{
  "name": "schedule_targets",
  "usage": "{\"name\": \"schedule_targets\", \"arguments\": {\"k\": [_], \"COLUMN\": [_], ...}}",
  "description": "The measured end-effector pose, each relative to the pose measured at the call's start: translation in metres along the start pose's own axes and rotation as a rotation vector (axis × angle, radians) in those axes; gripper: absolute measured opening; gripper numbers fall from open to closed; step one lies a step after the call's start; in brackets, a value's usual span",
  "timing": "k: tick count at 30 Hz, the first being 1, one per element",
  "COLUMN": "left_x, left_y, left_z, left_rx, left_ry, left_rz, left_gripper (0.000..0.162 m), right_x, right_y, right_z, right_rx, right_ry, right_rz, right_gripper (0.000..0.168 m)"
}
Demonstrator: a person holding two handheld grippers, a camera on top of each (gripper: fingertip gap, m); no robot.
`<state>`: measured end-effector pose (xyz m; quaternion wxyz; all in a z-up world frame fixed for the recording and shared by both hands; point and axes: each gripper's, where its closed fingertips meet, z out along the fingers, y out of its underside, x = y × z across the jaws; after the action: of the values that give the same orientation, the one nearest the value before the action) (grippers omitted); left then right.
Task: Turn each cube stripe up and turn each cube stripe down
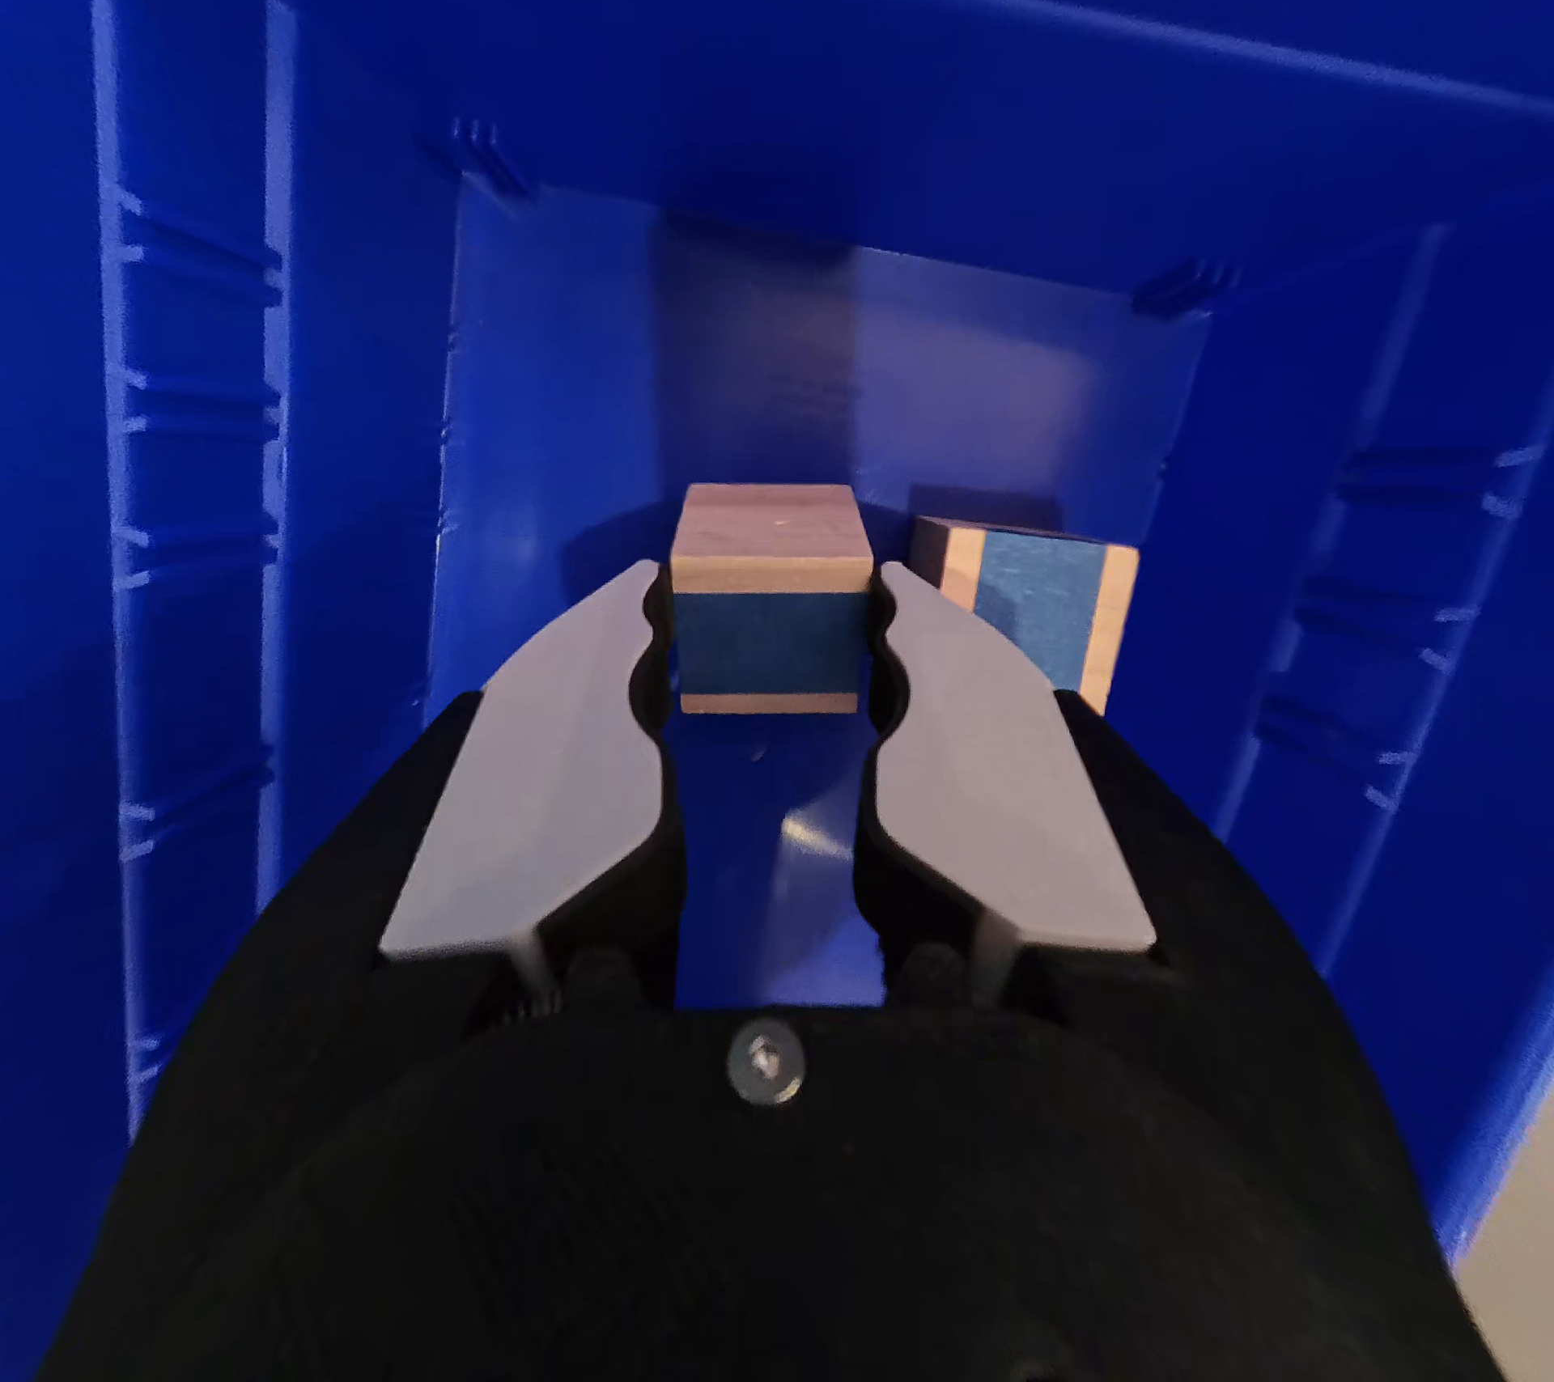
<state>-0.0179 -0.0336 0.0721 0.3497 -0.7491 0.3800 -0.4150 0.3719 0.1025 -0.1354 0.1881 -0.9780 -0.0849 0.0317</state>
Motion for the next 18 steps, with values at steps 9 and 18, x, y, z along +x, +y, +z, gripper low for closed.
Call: {"name": "schedule_targets", "arguments": {"k": [9, 18], "left_x": [0.003, -0.078], "left_y": [-0.001, 0.077], "left_z": [-0.004, -0.094], "left_rx": [0.002, -0.291], "left_ry": [-0.005, -0.528], "left_rz": [0.013, -0.115], "left_gripper": [0.040, 0.035], "right_x": [0.002, 0.008], "right_y": [-0.026, -0.047], "right_z": [-0.017, -0.103], "right_rx": [0.155, 0.456], "right_ry": [0.014, -0.064], "right_rz": [-0.030, -0.016], "right_gripper": [0.049, 0.051]}}
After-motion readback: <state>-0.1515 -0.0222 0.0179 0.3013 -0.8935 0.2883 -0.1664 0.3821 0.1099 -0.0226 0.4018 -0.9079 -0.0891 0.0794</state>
